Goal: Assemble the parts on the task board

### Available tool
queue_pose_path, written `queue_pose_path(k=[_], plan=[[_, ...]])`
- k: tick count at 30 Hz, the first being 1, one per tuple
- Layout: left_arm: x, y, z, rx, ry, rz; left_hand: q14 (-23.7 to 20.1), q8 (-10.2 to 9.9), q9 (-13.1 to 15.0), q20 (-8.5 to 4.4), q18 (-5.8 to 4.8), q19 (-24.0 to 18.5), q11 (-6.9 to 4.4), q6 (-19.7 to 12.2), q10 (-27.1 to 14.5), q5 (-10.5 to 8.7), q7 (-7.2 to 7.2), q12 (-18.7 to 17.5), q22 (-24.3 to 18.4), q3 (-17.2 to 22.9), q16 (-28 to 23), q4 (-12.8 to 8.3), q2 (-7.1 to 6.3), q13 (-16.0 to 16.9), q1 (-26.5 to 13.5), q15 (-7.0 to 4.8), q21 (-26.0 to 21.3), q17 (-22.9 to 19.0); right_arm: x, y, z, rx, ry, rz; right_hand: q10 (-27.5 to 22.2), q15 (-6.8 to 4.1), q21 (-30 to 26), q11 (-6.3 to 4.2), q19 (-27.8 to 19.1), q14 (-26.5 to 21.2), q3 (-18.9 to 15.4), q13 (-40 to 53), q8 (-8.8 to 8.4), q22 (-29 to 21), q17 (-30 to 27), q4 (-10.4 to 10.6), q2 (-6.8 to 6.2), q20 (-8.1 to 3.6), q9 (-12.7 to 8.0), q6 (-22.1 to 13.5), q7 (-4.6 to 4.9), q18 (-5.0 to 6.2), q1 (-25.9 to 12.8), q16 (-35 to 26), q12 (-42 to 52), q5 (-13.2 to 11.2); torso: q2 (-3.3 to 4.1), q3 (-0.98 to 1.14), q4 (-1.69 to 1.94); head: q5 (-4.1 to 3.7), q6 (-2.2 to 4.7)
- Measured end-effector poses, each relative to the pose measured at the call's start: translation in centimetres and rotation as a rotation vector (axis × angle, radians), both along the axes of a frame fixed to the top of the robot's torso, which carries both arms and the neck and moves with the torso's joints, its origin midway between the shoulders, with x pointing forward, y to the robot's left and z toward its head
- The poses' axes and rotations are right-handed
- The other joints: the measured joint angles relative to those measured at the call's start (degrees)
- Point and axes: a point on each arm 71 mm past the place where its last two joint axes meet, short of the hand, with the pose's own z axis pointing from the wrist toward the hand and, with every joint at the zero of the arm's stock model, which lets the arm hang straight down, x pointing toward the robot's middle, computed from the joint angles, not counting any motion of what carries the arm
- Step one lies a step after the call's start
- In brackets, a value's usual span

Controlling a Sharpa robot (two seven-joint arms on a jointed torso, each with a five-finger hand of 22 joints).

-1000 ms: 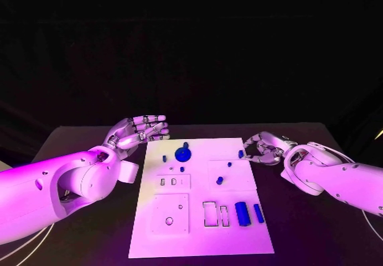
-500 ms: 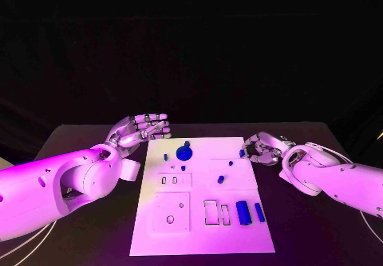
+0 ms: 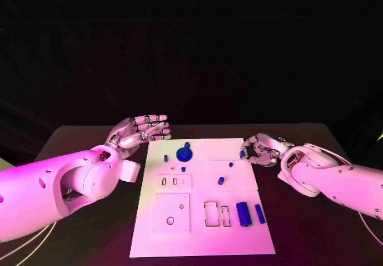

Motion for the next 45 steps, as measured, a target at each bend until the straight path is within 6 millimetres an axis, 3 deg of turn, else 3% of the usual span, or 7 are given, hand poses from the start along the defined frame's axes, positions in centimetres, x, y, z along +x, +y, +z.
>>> queue_pose_path(k=[13,22,45], plan=[[-0.01,0.03,-0.01,0.000,0.000,0.000,0.00,0.00,-0.03,0.00,0.00,0.00,0.00,0.00,0.00,0.00,0.00,0.00,0.00,0.00,0.00,0.00,0.00,0.00,0.00,0.00,0.00,0.00,0.09,0.42,-0.02,0.000,0.000,0.005,0.00,0.00,0.00,0.00,0.00,0.00,0.19,0.00,0.05,-0.01,0.02,0.13,0.00,0.00,-0.01,0.22,-0.22,0.00,0.00,0.00,0.00,0.27,-0.01,0.01,-0.01,0.04,0.02],[-0.02,0.03,-0.02,0.000,0.001,0.000,0.00,-0.23,-0.08,0.00,0.00,0.00,0.00,-0.21,0.00,0.00,0.21,0.00,0.00,0.00,0.00,0.00,0.00,0.00,0.00,0.00,0.00,0.00,0.16,0.47,-0.08,-0.004,0.004,0.004,0.32,-0.22,0.00,-0.31,0.00,0.22,1.66,0.00,1.76,-0.02,0.04,0.23,0.30,0.00,0.43,2.61,-0.77,0.00,0.30,-0.01,0.00,0.57,-0.01,0.01,0.02,-0.07,-0.03],[-0.03,0.21,-0.02,0.002,0.002,0.004,-0.01,-0.23,-0.15,-0.21,0.00,0.20,0.00,-0.42,0.00,0.00,0.00,0.00,0.00,0.00,0.00,0.00,0.00,0.00,0.00,0.00,0.00,0.01,0.00,0.81,0.19,0.002,-0.022,-0.006,0.18,-1.05,1.15,-0.84,-0.20,0.20,3.02,0.04,3.57,-0.03,0.02,-0.17,1.15,-0.64,1.04,4.21,-1.55,-0.01,0.20,-0.01,0.00,1.11,-0.03,0.04,0.00,0.04,-0.23]])
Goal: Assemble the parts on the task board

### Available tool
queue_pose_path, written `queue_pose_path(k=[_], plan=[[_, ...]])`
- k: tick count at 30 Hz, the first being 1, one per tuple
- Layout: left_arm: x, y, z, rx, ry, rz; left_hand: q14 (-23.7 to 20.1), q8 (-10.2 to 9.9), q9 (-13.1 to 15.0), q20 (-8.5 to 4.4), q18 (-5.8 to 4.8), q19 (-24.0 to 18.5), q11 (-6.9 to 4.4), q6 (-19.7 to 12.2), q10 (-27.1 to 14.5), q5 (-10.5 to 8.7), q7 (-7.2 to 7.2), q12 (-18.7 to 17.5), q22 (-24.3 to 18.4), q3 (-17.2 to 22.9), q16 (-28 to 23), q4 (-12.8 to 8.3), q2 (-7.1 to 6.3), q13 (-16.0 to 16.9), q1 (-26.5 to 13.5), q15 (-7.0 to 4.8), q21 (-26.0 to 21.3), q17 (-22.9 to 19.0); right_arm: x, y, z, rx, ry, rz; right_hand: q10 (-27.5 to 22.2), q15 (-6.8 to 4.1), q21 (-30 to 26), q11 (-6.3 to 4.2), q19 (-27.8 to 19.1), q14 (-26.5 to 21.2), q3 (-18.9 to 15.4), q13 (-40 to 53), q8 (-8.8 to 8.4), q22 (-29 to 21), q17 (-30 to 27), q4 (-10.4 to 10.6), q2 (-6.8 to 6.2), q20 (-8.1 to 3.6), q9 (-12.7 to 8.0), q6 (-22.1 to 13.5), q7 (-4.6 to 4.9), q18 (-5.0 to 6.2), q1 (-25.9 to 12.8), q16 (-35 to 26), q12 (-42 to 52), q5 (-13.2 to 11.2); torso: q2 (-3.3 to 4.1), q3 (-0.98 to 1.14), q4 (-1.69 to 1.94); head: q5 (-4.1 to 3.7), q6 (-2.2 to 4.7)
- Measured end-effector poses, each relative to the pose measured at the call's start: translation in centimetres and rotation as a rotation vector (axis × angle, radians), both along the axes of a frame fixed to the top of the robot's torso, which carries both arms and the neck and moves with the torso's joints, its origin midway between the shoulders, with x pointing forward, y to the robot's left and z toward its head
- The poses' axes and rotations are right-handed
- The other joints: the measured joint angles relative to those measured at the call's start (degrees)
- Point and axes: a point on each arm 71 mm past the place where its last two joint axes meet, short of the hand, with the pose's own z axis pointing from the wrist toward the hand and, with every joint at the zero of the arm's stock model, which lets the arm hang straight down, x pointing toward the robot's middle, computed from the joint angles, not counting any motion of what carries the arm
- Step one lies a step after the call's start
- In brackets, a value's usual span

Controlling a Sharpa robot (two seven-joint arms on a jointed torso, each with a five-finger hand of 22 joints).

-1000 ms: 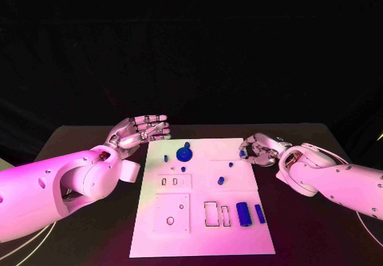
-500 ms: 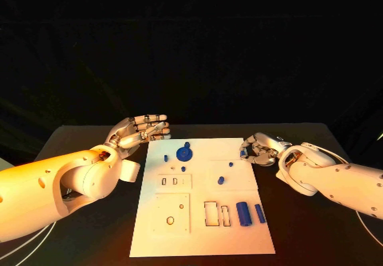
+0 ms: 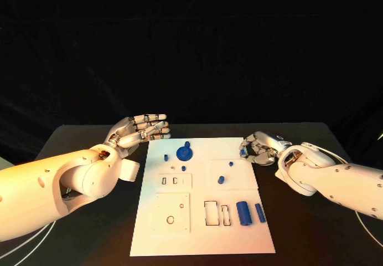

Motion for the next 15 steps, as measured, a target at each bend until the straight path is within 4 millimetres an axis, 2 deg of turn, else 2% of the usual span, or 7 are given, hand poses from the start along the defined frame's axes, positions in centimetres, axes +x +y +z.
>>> queue_pose_path(k=[3,8,10,15], plan=[[0.0,0.0,0.0,0.000,0.000,0.000,0.00,0.00,0.00,0.00,0.00,0.00,0.00,0.00,0.00,0.00,0.00,0.00,0.00,0.00,0.00,0.00,0.00,0.00,0.00,0.00,0.00,0.00,-0.1,0.2,0.4,0.007,-0.013,0.002,-0.10,0.00,0.19,-0.09,0.20,0.00,0.14,0.00,0.43,0.00,0.00,-0.01,0.22,-0.20,0.08,0.27,-0.28,0.00,-0.22,0.00,-0.23,0.25,-0.03,-0.01,-0.02,0.06,-0.03],[0.0,0.0,0.0,0.001,0.000,0.001,0.00,0.00,0.00,0.00,0.00,0.00,0.00,0.00,0.00,0.00,0.00,0.00,0.00,0.00,0.00,0.00,0.00,0.00,0.00,0.00,0.00,0.00,-0.4,1.0,2.4,0.028,-0.057,0.015,-0.30,-0.02,0.48,-0.30,0.21,-0.02,0.24,0.00,0.63,0.00,0.00,0.08,0.21,-0.20,0.40,0.36,-0.37,0.00,-0.22,0.00,-0.44,0.34,-0.14,-0.06,-0.04,0.05,-0.05],[0.0,0.0,0.0,0.001,0.001,0.001,0.00,0.00,0.00,0.00,0.00,0.00,0.00,0.00,0.00,0.00,0.00,0.00,0.00,0.00,0.00,0.00,0.00,0.00,0.00,0.00,0.00,0.00,-0.6,1.6,3.4,0.037,-0.077,0.024,-0.51,-0.40,0.83,-0.51,0.00,0.00,0.49,-0.01,1.11,-0.01,-0.01,-0.17,0.21,-0.41,0.43,0.49,-0.51,0.00,-0.22,0.00,-0.55,0.28,-0.20,-0.13,-0.05,-0.10,-0.04],[0.0,-0.1,0.0,0.000,0.001,-0.002,0.00,0.00,0.00,0.00,0.00,0.00,0.00,0.00,0.00,0.00,0.00,0.00,0.00,0.00,0.00,0.00,0.00,0.00,0.00,0.00,0.00,0.00,-1.6,3.6,5.0,0.063,-0.098,0.054,-0.51,-0.41,1.09,-0.51,0.10,0.00,0.54,-0.01,1.54,-0.01,-0.01,-0.23,0.21,-0.51,0.63,0.68,-0.71,0.00,-0.23,0.00,-0.68,-0.37,-0.46,-0.35,-0.09,-0.51,0.04]])
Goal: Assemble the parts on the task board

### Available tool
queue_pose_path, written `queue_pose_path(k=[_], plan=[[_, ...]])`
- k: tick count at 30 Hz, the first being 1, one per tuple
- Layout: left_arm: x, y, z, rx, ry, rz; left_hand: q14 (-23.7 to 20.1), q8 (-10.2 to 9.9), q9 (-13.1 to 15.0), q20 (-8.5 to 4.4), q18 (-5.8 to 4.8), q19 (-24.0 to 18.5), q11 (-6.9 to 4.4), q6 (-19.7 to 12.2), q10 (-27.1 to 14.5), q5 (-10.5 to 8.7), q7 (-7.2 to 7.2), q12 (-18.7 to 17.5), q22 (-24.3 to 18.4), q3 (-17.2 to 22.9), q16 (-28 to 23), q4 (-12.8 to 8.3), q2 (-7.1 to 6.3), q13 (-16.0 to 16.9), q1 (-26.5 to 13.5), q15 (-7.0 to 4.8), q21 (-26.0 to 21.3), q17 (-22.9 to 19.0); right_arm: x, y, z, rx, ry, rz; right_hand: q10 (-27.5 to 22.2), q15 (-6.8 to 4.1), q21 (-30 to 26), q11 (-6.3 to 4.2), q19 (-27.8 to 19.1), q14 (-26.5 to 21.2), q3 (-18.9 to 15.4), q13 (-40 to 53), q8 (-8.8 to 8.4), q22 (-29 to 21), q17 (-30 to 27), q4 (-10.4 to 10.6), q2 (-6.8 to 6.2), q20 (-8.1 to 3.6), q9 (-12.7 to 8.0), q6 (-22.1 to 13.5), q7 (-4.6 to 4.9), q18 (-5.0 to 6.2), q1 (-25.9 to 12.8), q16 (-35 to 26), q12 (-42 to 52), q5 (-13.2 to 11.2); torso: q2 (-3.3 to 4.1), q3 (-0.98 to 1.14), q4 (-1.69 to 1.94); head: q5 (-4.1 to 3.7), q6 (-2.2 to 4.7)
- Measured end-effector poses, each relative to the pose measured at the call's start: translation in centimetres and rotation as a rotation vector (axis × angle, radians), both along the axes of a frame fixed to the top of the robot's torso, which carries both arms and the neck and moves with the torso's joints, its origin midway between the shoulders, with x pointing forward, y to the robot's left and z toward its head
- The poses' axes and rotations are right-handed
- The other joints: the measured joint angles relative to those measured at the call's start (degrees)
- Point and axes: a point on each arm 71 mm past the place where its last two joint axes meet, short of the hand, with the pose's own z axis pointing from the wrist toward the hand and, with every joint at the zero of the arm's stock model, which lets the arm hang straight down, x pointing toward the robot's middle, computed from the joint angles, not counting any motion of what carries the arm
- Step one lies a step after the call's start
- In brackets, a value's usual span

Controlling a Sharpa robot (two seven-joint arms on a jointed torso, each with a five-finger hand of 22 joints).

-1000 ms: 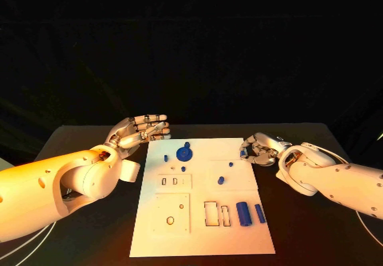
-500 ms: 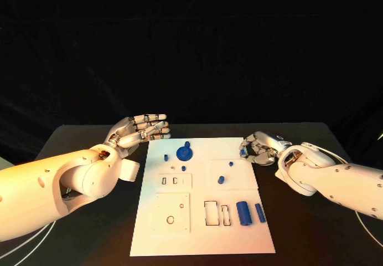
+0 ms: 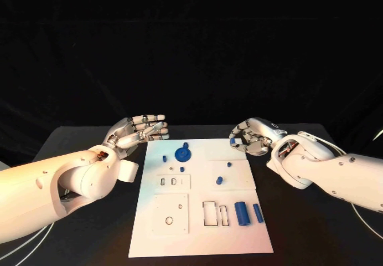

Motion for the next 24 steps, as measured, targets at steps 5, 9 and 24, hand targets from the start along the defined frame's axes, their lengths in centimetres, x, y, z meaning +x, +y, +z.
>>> queue_pose_path(k=[5,9,24], plan=[[0.0,-0.2,0.0,-0.001,0.002,-0.004,0.00,0.00,0.00,0.00,0.00,0.00,0.00,0.00,0.00,0.00,0.00,0.00,0.00,0.00,0.00,0.00,0.00,0.00,0.00,0.00,0.00,0.00,-1.4,3.2,0.4,0.029,0.022,0.050,-0.19,0.00,0.00,-0.19,0.10,0.00,0.00,0.00,0.23,0.05,0.00,0.00,0.30,-0.09,0.19,0.01,-0.02,0.00,-0.31,0.00,-0.21,-0.22,-0.36,-0.18,-0.01,-0.09,-0.13],[0.1,-0.4,-0.1,-0.001,0.005,-0.005,0.12,0.00,0.00,0.13,0.01,0.13,0.00,0.00,0.00,0.00,0.00,0.00,0.00,0.10,0.00,-0.10,0.26,0.00,-0.26,0.11,0.00,0.00,-2.6,6.3,0.2,0.050,0.054,0.097,-0.20,0.00,0.00,-0.19,0.10,0.00,0.00,-0.01,0.23,0.04,-0.01,0.00,0.30,-0.09,0.20,0.00,-0.02,0.00,-0.31,0.00,-0.34,-0.45,-0.65,-0.29,0.00,0.25,-0.48],[0.3,-0.6,-0.3,0.004,0.022,0.010,0.20,0.00,0.01,0.21,0.01,0.21,0.00,0.00,0.00,0.00,0.00,0.00,0.00,0.16,0.00,-0.16,0.30,0.00,-0.30,0.20,0.00,0.00,-5.3,13.2,-3.0,0.044,0.164,0.133,-0.20,-0.40,0.00,-0.19,-0.11,0.01,0.71,-0.01,0.71,0.04,-0.01,-0.25,0.53,-0.30,0.34,-0.19,-0.04,0.01,-0.54,0.00,-0.53,-0.64,-1.21,-0.55,-0.10,1.96,-2.12]])
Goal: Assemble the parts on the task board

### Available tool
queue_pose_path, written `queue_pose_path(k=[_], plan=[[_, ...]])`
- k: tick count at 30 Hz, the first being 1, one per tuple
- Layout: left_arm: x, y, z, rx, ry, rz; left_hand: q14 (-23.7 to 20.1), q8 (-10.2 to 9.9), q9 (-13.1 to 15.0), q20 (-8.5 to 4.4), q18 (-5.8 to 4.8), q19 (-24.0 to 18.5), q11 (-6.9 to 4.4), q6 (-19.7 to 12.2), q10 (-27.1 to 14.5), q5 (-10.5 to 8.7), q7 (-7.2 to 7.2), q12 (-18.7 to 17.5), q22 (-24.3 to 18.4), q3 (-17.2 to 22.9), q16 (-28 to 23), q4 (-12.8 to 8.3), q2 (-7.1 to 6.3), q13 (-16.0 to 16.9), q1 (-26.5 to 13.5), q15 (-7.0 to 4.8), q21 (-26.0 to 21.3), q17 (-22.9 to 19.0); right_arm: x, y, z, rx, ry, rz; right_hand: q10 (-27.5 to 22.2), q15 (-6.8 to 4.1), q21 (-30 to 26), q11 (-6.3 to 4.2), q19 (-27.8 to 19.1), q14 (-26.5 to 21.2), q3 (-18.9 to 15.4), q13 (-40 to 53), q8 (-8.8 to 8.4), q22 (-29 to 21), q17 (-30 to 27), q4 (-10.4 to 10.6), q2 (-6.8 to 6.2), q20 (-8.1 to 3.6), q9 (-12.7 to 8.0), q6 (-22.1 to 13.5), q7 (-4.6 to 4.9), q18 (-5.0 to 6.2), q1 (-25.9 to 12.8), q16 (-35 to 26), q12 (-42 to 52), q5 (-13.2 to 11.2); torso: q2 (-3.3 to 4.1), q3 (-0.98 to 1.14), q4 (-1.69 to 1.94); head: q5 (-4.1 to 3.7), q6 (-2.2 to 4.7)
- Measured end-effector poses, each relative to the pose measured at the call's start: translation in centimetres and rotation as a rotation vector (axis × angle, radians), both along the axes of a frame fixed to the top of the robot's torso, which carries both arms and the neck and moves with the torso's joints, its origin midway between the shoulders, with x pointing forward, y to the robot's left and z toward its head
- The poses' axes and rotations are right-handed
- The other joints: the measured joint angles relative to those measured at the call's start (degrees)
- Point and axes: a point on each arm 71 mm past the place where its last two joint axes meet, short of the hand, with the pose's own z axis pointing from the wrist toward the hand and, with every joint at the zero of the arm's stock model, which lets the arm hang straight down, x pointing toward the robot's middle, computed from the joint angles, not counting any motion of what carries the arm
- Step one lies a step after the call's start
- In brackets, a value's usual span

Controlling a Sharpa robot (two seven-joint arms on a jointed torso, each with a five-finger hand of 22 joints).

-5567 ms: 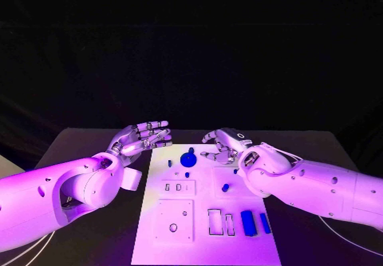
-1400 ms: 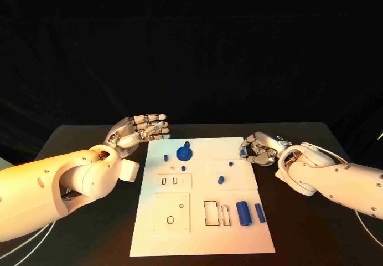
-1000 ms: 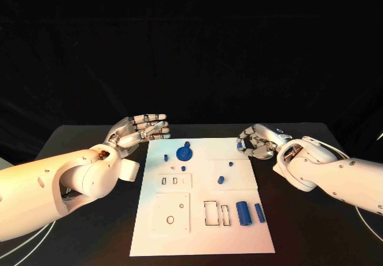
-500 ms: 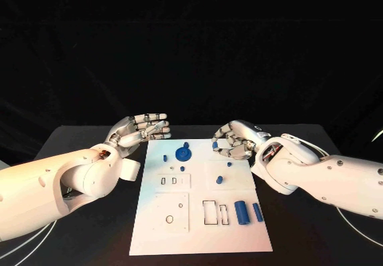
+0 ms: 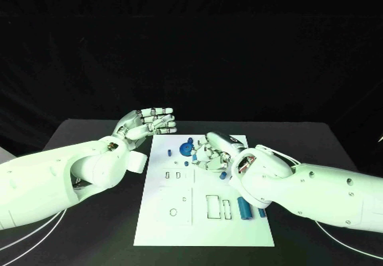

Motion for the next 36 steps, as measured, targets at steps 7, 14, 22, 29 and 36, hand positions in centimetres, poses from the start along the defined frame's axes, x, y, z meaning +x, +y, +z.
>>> queue_pose_path(k=[7,14,22,29,36], plan=[[0.0,0.1,0.0,0.001,0.003,0.004,0.00,0.00,0.00,0.00,0.00,0.00,0.00,0.00,0.00,0.00,0.00,0.00,0.00,0.00,0.00,0.00,0.00,0.00,0.00,0.00,0.00,0.00,-0.8,1.9,-1.7,-0.034,0.014,0.004,0.00,0.00,0.00,0.00,0.00,0.00,0.00,0.00,0.29,-0.01,0.00,0.00,0.07,0.00,0.02,-0.12,0.07,0.00,-0.07,0.00,0.00,-0.03,0.07,0.09,-0.06,0.57,-0.51],[0.0,0.0,0.0,0.000,0.005,0.002,0.00,0.00,0.00,0.00,0.00,0.00,0.00,0.00,0.00,0.00,0.00,0.00,0.00,0.00,0.00,0.00,0.00,0.00,0.00,0.00,0.00,0.00,-0.8,3.1,-2.6,-0.060,0.007,0.000,0.00,0.00,0.00,0.00,0.00,0.00,0.00,0.00,0.30,-0.01,0.00,0.00,0.06,0.00,0.07,-0.25,0.04,0.00,-0.07,0.00,0.00,-0.03,0.09,0.12,-0.02,0.76,-0.92],[0.0,-0.3,-0.1,-0.002,0.007,-0.002,0.00,0.00,0.00,0.00,0.00,0.00,0.00,0.00,0.00,0.00,0.00,0.00,0.00,0.00,0.00,0.00,0.00,0.00,0.00,0.00,0.00,0.00,-1.0,4.3,-3.7,-0.081,0.014,0.004,0.21,0.00,0.00,-0.20,0.00,0.00,-0.01,-0.01,0.27,-0.02,-0.01,0.00,0.04,0.00,0.17,-0.11,-0.10,0.00,-0.08,0.00,0.00,-0.14,0.12,0.13,-0.03,0.94,-1.35],[0.0,-0.3,-0.1,-0.002,0.010,-0.002,0.00,0.00,0.01,0.00,0.00,0.00,0.00,0.00,0.00,0.00,0.00,0.00,0.00,0.00,0.00,0.00,0.00,0.00,0.00,0.00,0.00,0.00,-0.8,4.4,-4.3,-0.105,0.008,-0.001,0.21,0.01,0.00,-0.20,0.00,0.00,-0.01,-0.01,0.61,-0.02,0.03,0.01,-0.25,0.00,0.33,-0.10,-0.11,0.00,-0.37,0.00,0.00,-0.15,0.09,0.12,0.00,1.15,-1.66],[0.1,-0.3,-0.1,-0.002,0.011,-0.002,0.00,0.00,0.01,0.00,0.00,0.00,0.00,0.00,0.00,0.00,0.00,0.00,0.00,0.00,0.00,0.00,0.00,0.00,0.00,0.00,0.00,0.00,-0.8,4.7,-4.6,-0.117,-0.001,0.003,0.21,0.01,-0.01,-0.20,0.00,0.00,-0.01,-0.01,0.61,-0.03,0.04,0.01,-0.55,0.01,0.33,-0.10,-0.11,0.00,-0.67,0.00,0.00,-0.21,0.04,0.10,-0.02,1.26,-1.81]])
